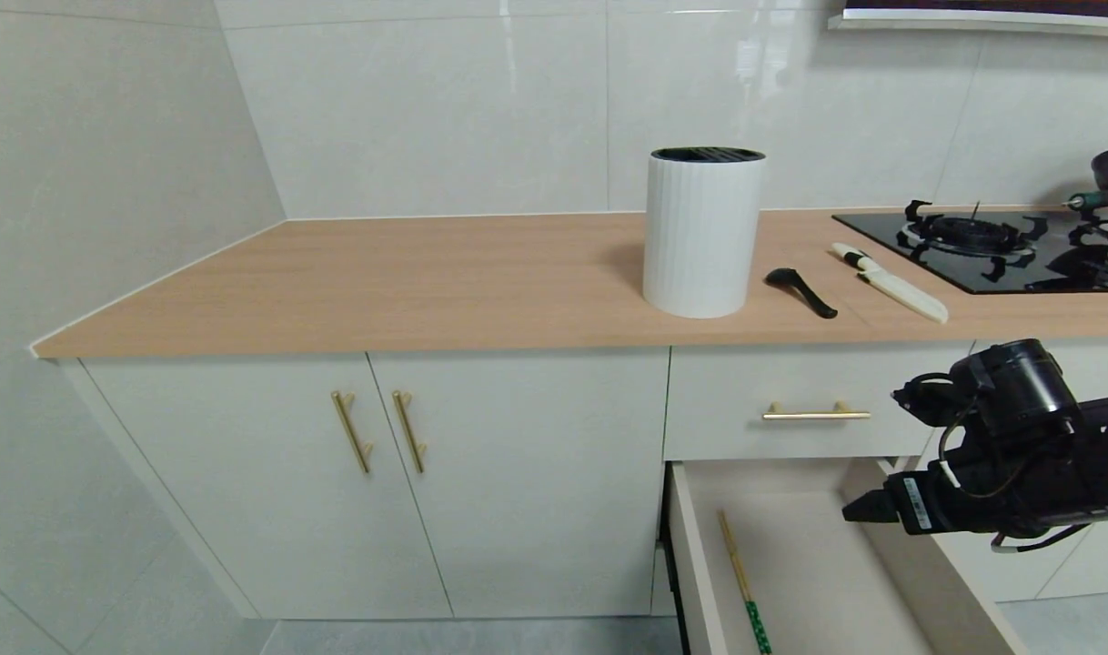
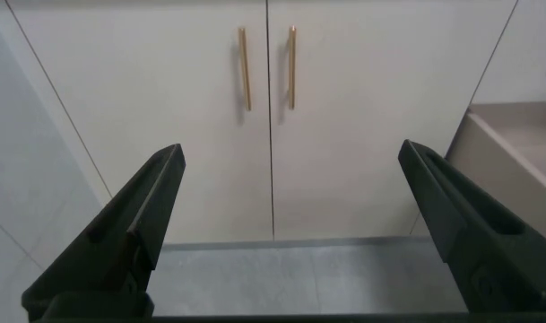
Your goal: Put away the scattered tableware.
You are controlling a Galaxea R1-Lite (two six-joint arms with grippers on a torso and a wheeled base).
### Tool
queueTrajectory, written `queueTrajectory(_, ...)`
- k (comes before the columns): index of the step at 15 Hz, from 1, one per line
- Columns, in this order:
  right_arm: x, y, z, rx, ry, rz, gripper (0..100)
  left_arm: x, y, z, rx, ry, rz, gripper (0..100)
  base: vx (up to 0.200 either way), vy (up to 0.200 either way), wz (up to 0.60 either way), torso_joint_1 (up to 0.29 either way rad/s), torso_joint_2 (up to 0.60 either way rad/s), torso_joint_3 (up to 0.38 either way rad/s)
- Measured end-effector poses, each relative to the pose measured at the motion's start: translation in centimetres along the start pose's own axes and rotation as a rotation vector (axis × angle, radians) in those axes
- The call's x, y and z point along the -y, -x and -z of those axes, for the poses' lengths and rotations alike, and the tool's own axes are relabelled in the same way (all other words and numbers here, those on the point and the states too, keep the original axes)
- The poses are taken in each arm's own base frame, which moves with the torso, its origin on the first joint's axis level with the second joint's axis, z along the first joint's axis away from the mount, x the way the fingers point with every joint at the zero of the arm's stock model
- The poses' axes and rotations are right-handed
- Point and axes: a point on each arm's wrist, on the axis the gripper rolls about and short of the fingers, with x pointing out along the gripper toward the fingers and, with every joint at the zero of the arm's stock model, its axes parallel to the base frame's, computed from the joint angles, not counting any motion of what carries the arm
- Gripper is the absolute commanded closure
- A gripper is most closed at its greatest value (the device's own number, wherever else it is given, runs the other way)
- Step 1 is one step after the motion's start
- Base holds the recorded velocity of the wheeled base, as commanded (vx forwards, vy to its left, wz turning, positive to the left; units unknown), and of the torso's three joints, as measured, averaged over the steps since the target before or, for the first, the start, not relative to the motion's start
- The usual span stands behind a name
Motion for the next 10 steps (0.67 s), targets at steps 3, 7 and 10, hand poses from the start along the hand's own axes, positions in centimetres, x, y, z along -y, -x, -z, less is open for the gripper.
queueTrajectory(3,0.04,-0.20,0.28,-0.013,0.020,0.001,0,0.00,0.00,0.00,0.000,0.000,0.000,0,0.000,0.000,0.00,0.165,-0.49,-0.307)
queueTrajectory(7,0.05,-0.36,0.37,-0.020,0.021,0.001,0,0.00,0.00,0.00,0.000,0.000,0.000,0,0.000,0.000,0.00,0.178,-0.49,-0.303)
queueTrajectory(10,0.07,-0.37,0.51,-0.024,0.040,0.002,0,0.00,0.00,0.00,0.000,0.000,-0.001,0,0.000,0.000,0.00,0.077,-0.17,-0.106)
